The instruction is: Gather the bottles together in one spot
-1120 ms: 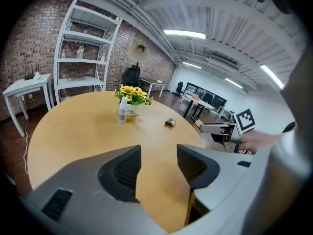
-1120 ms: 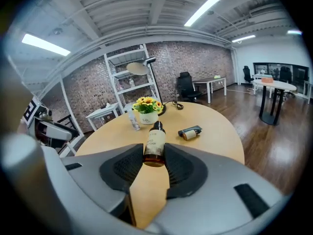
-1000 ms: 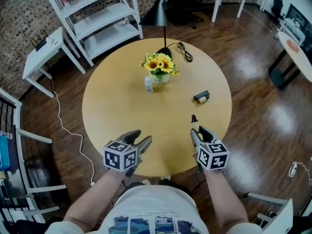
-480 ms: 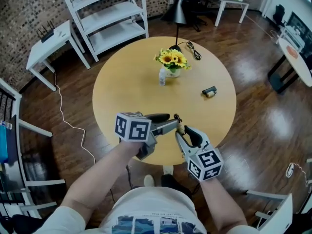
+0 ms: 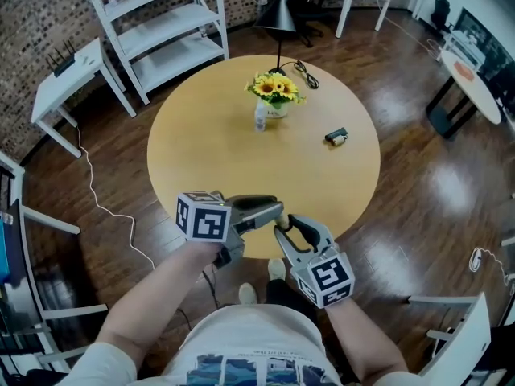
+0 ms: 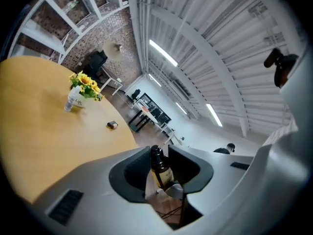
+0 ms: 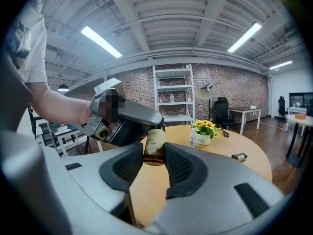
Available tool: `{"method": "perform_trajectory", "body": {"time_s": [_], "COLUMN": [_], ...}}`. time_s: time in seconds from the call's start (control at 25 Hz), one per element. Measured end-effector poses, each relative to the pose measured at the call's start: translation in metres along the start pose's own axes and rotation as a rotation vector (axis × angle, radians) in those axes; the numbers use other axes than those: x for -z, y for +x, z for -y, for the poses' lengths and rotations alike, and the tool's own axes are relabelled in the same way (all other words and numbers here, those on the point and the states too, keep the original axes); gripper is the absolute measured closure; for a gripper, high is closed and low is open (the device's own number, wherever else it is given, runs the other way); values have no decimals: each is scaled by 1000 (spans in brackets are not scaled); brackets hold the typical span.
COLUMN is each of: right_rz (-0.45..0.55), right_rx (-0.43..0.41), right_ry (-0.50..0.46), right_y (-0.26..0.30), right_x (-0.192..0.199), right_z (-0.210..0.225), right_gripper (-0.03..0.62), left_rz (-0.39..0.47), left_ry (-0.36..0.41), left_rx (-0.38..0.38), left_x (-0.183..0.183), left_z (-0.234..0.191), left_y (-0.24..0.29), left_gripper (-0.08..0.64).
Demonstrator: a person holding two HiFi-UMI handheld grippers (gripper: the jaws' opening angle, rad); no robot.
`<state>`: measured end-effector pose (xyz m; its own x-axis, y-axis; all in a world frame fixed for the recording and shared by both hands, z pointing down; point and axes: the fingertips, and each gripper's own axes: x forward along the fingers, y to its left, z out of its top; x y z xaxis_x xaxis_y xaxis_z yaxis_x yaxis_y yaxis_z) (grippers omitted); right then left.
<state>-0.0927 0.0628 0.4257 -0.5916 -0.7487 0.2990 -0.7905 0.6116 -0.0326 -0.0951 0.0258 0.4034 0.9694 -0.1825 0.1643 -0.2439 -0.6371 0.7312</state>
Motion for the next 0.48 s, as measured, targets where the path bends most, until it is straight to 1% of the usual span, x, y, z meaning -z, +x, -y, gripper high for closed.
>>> {"method": "perform_trajectory", "body": {"time_s": [0.12,0.2,0.28,0.36,0.48], "right_rz": [-9,-19,-31,-47,-81], "right_rx": [12,19,34,46,55], "right_ry": [-26,-14,-7,9,59], "right_y": [-5,-7,-8,-9,-15], "right_x": [1,4,9,18,32], "right_z": [-13,-18,-16,-10,4], "right_gripper": [437,436,439,435,423], "left_rz": [-37,-68,-84,-78,-58], "left_ry": [157,275,371,423,449], "left_rx": [-23,-46,-68,-89,-147], "left_x": [6,10,10,4,-10], "left_z": [13,21,25,23,4], "left_y": [-7,-7,-5,-2,4], "left_gripper": [454,456,459,459,459]}}
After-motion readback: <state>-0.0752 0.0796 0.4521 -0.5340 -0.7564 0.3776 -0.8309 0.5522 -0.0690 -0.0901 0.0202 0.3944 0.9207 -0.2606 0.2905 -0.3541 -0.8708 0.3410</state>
